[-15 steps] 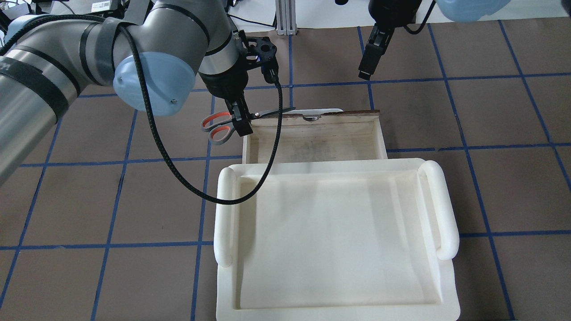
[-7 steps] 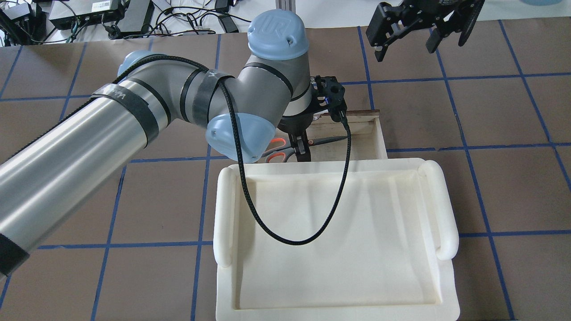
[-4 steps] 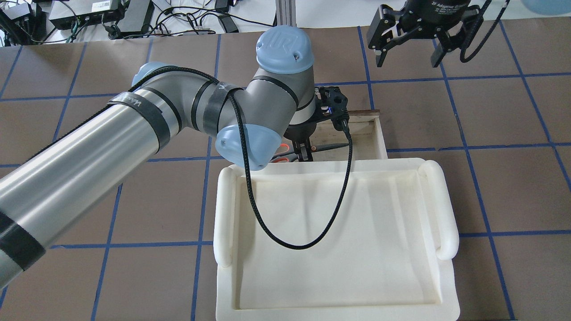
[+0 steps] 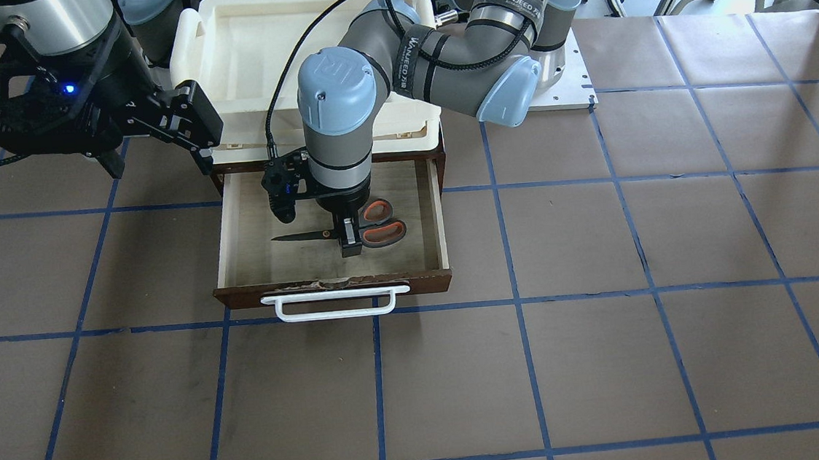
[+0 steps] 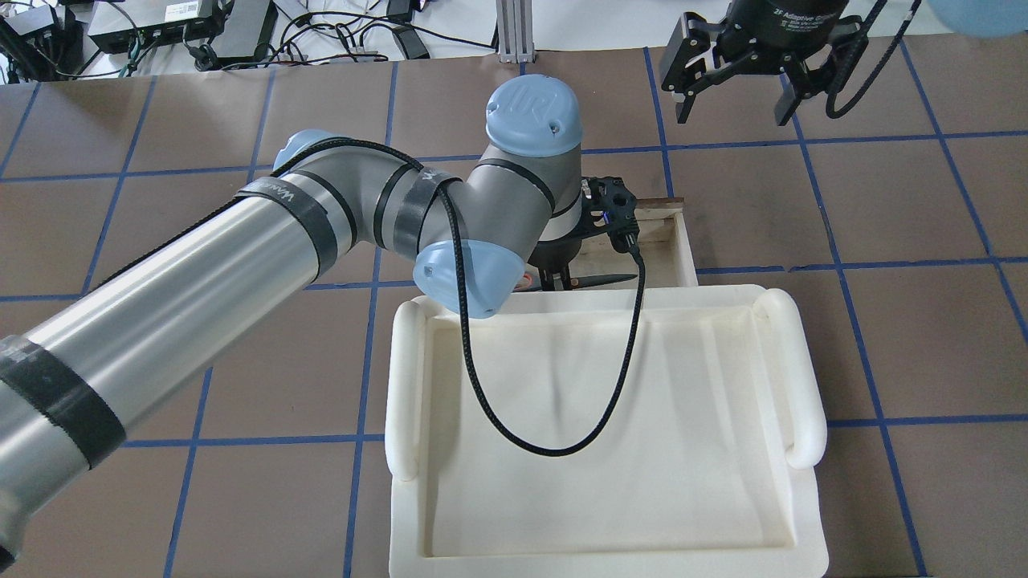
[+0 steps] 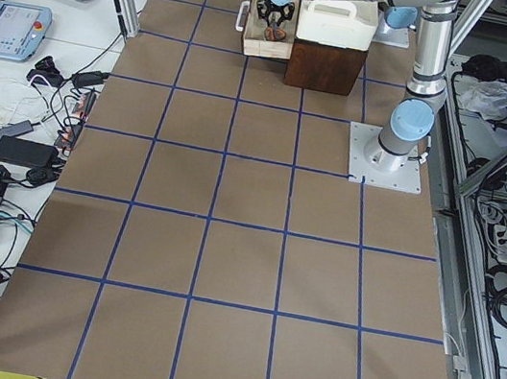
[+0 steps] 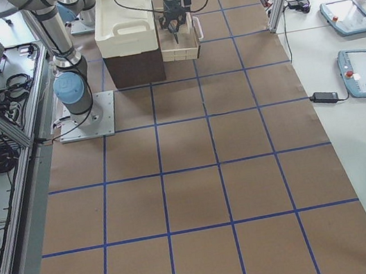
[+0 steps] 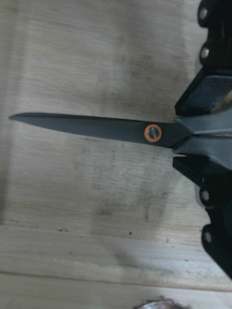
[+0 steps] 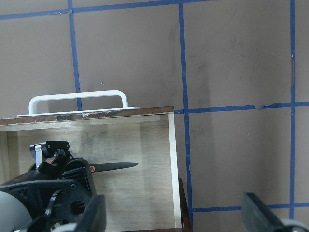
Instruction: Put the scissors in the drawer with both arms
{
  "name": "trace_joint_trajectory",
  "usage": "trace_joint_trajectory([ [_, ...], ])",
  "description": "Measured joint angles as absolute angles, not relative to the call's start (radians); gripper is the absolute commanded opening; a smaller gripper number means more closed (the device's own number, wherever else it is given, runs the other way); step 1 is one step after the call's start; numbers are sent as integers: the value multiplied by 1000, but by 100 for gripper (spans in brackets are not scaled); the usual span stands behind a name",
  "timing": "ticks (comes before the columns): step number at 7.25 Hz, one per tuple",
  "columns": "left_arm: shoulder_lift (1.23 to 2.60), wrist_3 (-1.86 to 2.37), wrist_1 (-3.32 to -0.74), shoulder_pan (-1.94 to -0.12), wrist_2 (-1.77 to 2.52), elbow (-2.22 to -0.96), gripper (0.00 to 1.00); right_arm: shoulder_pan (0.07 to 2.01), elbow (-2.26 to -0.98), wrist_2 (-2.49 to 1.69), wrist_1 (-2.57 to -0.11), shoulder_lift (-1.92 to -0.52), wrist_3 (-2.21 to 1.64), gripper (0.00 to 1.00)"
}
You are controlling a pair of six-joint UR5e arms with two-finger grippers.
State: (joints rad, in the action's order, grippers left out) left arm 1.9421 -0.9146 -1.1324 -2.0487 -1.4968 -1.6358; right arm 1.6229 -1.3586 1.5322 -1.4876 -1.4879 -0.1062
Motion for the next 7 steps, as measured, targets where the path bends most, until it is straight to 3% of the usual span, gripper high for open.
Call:
trace_joint_trajectory([
  [4,1840,-878,-1222,-1997,-1505,-1539,100,1622,-1359,1533,-1490,-1487,-103,100],
  [7,1707,-711,-1512,-1745,-1512,-1444,100,1622,-1364,1533,-1492,-1488,-102,100],
])
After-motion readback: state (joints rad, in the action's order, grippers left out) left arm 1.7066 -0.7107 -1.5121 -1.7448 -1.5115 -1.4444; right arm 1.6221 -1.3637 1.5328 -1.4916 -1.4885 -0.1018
